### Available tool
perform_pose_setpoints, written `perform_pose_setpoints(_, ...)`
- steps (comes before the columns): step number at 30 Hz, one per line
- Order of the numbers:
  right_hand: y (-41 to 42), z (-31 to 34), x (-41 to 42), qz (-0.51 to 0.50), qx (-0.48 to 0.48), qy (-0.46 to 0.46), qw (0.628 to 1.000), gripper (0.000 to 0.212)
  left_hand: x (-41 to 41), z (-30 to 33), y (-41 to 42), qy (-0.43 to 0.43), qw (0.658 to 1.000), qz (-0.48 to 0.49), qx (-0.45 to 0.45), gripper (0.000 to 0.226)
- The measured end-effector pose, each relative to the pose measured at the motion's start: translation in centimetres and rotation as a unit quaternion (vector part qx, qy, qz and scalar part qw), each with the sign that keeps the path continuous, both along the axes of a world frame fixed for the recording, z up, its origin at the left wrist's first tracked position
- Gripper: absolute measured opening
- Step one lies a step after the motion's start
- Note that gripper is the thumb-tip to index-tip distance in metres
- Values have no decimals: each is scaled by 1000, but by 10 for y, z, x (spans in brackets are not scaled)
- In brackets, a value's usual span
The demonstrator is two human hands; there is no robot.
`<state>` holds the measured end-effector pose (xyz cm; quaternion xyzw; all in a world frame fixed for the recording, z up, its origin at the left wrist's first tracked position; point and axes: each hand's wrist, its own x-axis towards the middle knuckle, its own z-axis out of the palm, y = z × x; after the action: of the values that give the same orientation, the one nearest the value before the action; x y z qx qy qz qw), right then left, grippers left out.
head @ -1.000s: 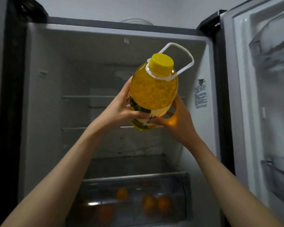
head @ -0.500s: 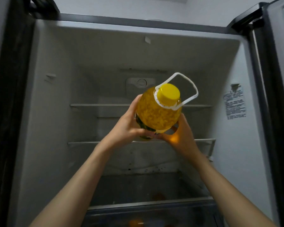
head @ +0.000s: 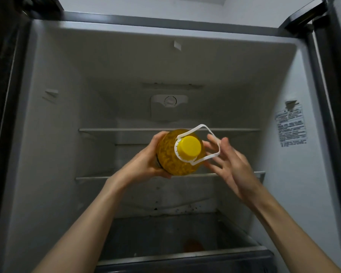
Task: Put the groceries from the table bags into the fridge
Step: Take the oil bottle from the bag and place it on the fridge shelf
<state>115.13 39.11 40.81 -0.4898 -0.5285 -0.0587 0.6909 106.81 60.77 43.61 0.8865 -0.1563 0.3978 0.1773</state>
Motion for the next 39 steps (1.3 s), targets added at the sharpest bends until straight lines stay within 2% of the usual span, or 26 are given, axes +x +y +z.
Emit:
perform_pose_setpoints(2, 1, 2, -13, -53, -51, -71, 995, 64, 0, 2, 0, 12, 1000, 0, -11, 108)
perform_pose_setpoints(4, 6, 4, -21, -133, -60, -127, 981, 73, -1, 4, 0, 27, 999, -7, -23, 104)
perform_pose_setpoints(7, 9, 5, -23, -129, -62, -118, 983, 78, -13, 8, 2, 82, 996, -16, -36, 97)
perform_pose_setpoints(9, 8, 7, -26, -120, -65, -108, 985, 80, -28, 7, 3, 100, 991, -34, -77, 86)
perform_pose_setpoints(11, 7, 10, -27, -117, -66, -103, 986, 80, -41, 1, -3, 63, 988, -78, -119, 70)
perform_pose_setpoints(13, 7, 14, -29, -109, -69, -105, 986, 80, -44, -7, -15, 22, 988, -80, -127, 60)
perform_pose_setpoints(17, 14, 16, -25, -89, -93, -107, 986, 78, -32, -10, -17, -25, 994, -26, -105, 48)
perform_pose_setpoints(20, 30, 17, -12, -106, -108, -111, 982, 70, -27, -9, -6, -5, 994, 5, -106, 52)
perform_pose_setpoints(22, 41, 19, -2, -136, -117, -114, 977, 65, -22, -4, -1, -8, 995, 63, -79, 56)
perform_pose_setpoints(25, 55, 23, 8, -195, -149, -130, 961, 62, -11, 4, 2, -19, 985, 168, -36, 56)
perform_pose_setpoints(31, 69, 33, 28, -201, -190, -139, 951, 52, 10, 1, 10, -39, 963, 265, -34, 57)
perform_pose_setpoints(35, 74, 40, 39, -190, -218, -136, 948, 40, 19, 7, 10, -24, 956, 293, -23, 55)
perform_pose_setpoints(39, 80, 42, 50, -221, -233, -124, 939, 48, 33, 8, 12, 20, 951, 308, -15, 49)
